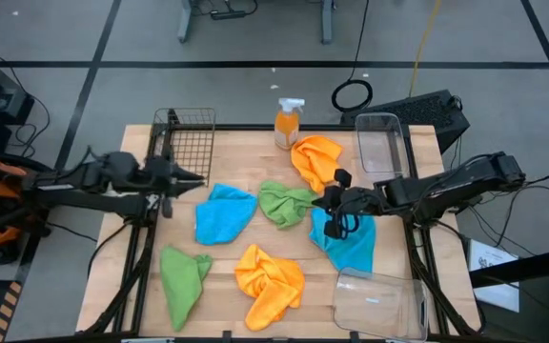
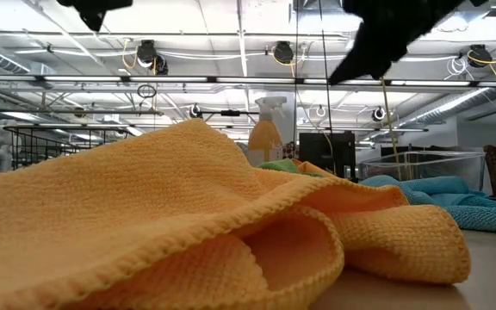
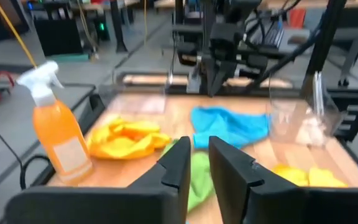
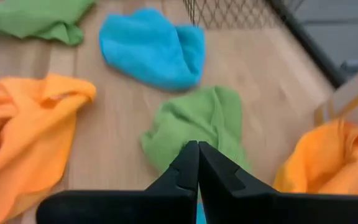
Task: Sort microfiber towel by color & place in baskets
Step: Put the right blue microfiber towel into the top transparent bin
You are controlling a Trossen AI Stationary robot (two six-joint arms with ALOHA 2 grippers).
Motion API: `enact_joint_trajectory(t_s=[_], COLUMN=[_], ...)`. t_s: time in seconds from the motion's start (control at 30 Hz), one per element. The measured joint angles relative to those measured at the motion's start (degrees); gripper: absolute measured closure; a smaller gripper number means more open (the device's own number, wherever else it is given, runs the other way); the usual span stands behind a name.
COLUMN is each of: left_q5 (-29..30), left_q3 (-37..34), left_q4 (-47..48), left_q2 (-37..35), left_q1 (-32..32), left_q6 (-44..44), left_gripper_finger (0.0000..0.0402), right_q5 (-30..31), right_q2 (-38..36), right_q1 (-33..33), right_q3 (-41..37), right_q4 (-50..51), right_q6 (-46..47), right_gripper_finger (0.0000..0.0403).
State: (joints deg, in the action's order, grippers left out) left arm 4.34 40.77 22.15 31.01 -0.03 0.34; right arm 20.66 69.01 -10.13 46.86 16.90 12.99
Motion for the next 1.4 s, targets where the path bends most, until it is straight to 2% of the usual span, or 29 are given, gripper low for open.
enact_joint_trajectory(t_s=[0.13,0.3,0.43,0.67,0.83,1.03,1.23,1.4], left_q5=[-0.2,-6.7,-5.8,-5.5,-5.2,-5.2,-5.2,-5.2], left_q3=[0.0,0.0,0.0,0.0,0.0,0.0,0.0,0.0], left_q4=[-0.3,-0.2,-0.2,-0.9,-5.3,-12.0,-13.3,-13.3], left_q2=[4.7,10.3,14.7,22.6,27.5,31.5,34.5,36.4], left_q1=[0.0,-2.0,-3.4,-3.5,-3.5,-3.5,-3.5,-3.5], left_q6=[0.4,5.7,4.2,1.6,1.9,2.0,1.6,1.5], left_gripper_finger=[0.031,0.0303,0.0303,0.0303,0.0303,0.0303,0.0303,0.0303], right_q5=[-1.5,-5.0,-8.5,-16.1,-16.6,-16.6,-15.6,-16.1], right_q2=[0.0,0.0,0.0,0.0,0.0,-0.1,1.7,5.6], right_q1=[0.0,0.0,-0.1,-0.1,-0.6,-1.0,-1.0,-1.0], right_q3=[-1.4,-1.4,-1.4,-1.4,-1.4,-1.4,-1.4,-1.4], right_q4=[1.2,2.3,3.7,15.5,21.8,23.3,25.6,25.0], right_q6=[3.6,6.4,8.8,17.8,20.4,20.4,19.3,18.6], right_gripper_finger=[0.0403,0.0403,0.0403,0.0389,0.035,0.0276,0.0198,0.0159])
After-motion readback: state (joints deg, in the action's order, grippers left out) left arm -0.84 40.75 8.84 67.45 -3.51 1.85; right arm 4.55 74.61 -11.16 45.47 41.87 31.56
